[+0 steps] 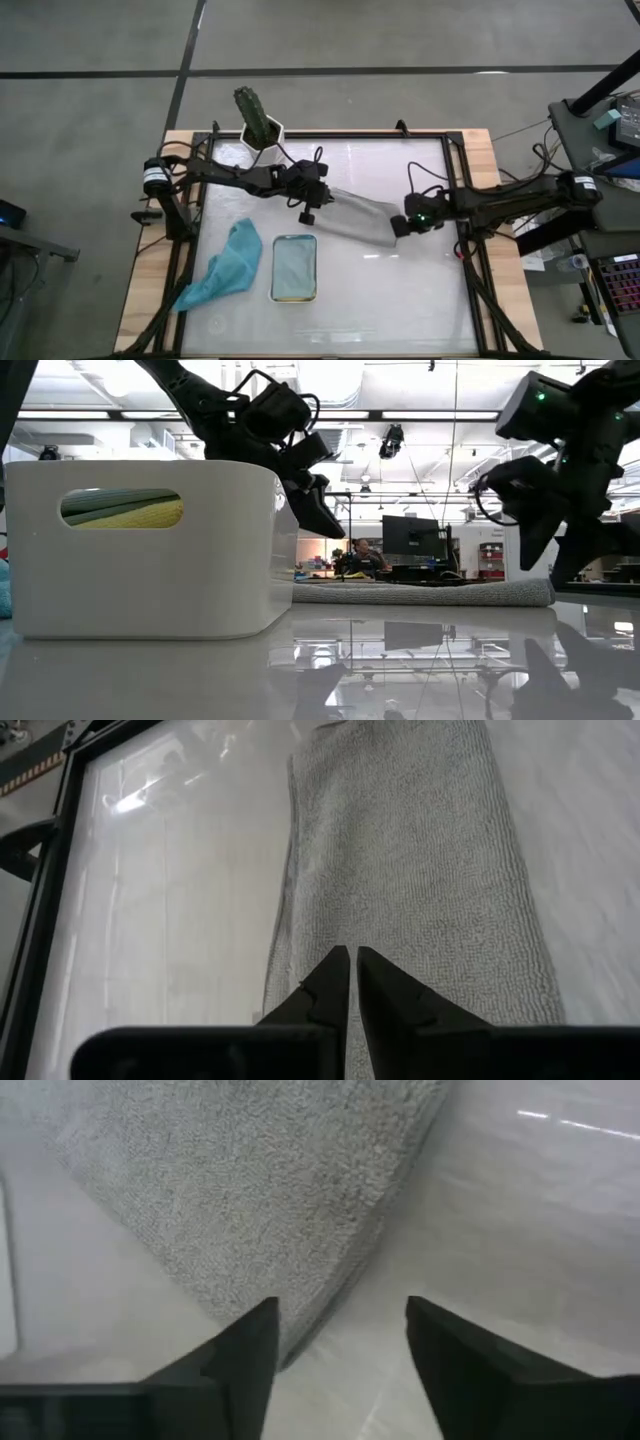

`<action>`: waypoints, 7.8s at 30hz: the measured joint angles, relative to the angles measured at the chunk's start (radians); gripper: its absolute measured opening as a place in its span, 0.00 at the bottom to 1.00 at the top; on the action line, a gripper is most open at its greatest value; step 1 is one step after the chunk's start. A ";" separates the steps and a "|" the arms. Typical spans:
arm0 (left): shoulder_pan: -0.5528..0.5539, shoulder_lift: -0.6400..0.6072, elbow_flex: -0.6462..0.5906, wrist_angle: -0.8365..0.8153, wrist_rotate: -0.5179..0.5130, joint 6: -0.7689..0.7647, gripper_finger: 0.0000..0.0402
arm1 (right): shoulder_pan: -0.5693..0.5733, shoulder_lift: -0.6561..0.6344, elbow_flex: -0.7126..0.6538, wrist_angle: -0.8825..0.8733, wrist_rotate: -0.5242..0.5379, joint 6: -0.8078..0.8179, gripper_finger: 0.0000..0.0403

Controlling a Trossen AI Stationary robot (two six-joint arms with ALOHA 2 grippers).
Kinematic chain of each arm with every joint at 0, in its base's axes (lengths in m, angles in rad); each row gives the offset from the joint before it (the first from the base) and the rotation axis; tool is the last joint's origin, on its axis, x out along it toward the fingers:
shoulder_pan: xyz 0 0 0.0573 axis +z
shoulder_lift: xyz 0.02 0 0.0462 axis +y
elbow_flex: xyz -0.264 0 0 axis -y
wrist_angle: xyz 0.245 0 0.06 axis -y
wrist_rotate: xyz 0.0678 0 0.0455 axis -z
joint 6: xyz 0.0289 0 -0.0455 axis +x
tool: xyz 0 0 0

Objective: Fold microfiber towels
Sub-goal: Fold the gray microfiber towel

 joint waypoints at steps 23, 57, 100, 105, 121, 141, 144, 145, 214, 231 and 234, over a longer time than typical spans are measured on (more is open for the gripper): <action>0.000 -0.001 -0.005 0.034 0.000 0.000 0.03 | 0.012 0.080 -0.229 0.604 0.208 0.014 0.42; 0.003 0.026 -0.012 0.039 0.000 0.001 0.03 | -0.131 0.341 0.406 -0.031 0.231 -0.466 0.02; -0.010 0.028 -0.025 0.041 -0.049 -0.011 0.03 | -0.120 0.541 0.638 -0.143 0.125 -0.915 0.49; -0.028 0.028 -0.025 0.040 -0.049 -0.086 0.03 | -0.088 0.441 0.537 -0.130 0.128 -1.046 0.50; -0.155 0.054 0.014 0.077 -0.090 -0.099 0.03 | -0.048 0.403 0.176 0.449 0.070 -1.252 0.50; -0.193 0.122 0.098 0.127 -0.142 -0.086 0.03 | -0.042 0.436 0.178 0.405 0.131 -1.331 0.09; -0.193 0.122 0.097 0.121 -0.142 -0.086 0.03 | -0.037 0.405 0.178 0.356 0.131 -1.340 0.03; -0.193 0.122 0.097 0.121 -0.142 -0.086 0.03 | -0.034 0.393 0.178 0.339 0.131 -1.339 0.03; -0.119 -0.131 -0.014 0.068 -0.229 0.002 0.03 | -0.137 0.629 0.421 0.345 0.238 -1.424 0.02; -0.119 -0.131 -0.026 0.067 -0.229 0.002 0.03 | -0.158 0.725 0.483 0.414 0.256 -1.412 0.02; -0.119 -0.131 -0.026 0.067 -0.229 0.002 0.03 | -0.158 0.720 0.483 0.423 0.263 -1.408 0.02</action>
